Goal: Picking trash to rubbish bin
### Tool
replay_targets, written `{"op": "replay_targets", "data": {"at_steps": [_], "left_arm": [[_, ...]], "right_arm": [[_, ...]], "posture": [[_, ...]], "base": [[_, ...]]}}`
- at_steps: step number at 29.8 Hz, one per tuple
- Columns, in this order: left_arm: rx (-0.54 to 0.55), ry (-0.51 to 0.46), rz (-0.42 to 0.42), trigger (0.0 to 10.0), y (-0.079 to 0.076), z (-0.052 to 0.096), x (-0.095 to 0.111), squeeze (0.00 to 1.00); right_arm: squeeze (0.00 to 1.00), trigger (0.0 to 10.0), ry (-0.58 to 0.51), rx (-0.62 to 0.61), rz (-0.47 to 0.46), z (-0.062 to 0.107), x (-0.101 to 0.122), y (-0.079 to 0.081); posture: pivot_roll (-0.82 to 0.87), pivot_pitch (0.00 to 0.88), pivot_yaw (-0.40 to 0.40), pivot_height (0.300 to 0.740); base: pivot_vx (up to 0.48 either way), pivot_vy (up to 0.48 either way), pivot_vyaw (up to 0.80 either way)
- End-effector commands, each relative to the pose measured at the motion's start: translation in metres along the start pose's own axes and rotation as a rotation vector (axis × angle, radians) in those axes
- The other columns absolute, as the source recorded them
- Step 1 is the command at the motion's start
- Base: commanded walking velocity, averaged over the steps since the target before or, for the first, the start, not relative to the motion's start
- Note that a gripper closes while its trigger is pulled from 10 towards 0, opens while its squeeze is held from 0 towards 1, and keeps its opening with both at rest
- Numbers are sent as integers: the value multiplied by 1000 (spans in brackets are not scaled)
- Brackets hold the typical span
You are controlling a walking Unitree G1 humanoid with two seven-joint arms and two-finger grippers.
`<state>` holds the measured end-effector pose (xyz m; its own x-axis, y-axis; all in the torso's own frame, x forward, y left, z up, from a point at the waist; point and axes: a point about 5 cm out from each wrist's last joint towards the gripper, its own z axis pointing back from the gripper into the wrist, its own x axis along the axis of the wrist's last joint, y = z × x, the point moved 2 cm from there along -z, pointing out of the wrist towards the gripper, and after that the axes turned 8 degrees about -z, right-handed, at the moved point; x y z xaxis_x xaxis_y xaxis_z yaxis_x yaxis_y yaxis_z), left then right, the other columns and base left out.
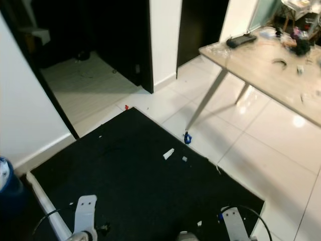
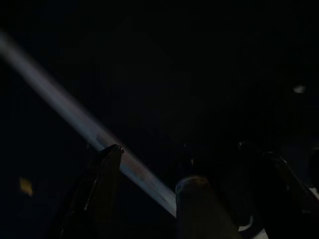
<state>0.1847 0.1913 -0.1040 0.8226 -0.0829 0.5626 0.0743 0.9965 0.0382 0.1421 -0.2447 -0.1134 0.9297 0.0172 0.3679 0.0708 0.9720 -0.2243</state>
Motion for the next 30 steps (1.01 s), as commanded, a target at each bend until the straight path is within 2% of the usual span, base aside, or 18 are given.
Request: {"op": "replay_targets", "data": {"at_steps": [1, 7, 12, 15, 24, 30], "left_arm": [[-23, 8, -28, 10000, -2, -1, 2, 0], [-49, -8, 11, 10000, -8, -2, 8, 0], [-67, 18, 0, 10000, -15, -1, -1, 0], [-79, 34, -14, 10000, -18, 0, -7, 0], [-73, 56, 19, 10000, -18, 1, -16, 0], [-76, 52, 8, 10000, -17, 1, -14, 0]], "right_arm": [[0, 10000, -13, -10, -32, 0, 2, -1], [0, 10000, -3, -16, -22, 0, -2, -3], [0, 10000, -6, -21, -21, 0, -1, -4], [0, 10000, 8, -27, -20, 1, -9, -6], [0, 10000, 57, -46, -37, 3, -30, -14], [0, 10000, 50, -42, -45, 3, -29, -13]], "posture": [[-74, 0, 46, 740], [-73, 0, 42, 740], [-101, 0, 47, 740], [-105, 4, 46, 740], [-113, 11, 31, 740], [-117, 11, 43, 740]], "base": [[0, 0, -769], [0, 0, -769], [0, 0, -769], [0, 0, -769], [0, 0, -769], [0, 0, -769]]}}
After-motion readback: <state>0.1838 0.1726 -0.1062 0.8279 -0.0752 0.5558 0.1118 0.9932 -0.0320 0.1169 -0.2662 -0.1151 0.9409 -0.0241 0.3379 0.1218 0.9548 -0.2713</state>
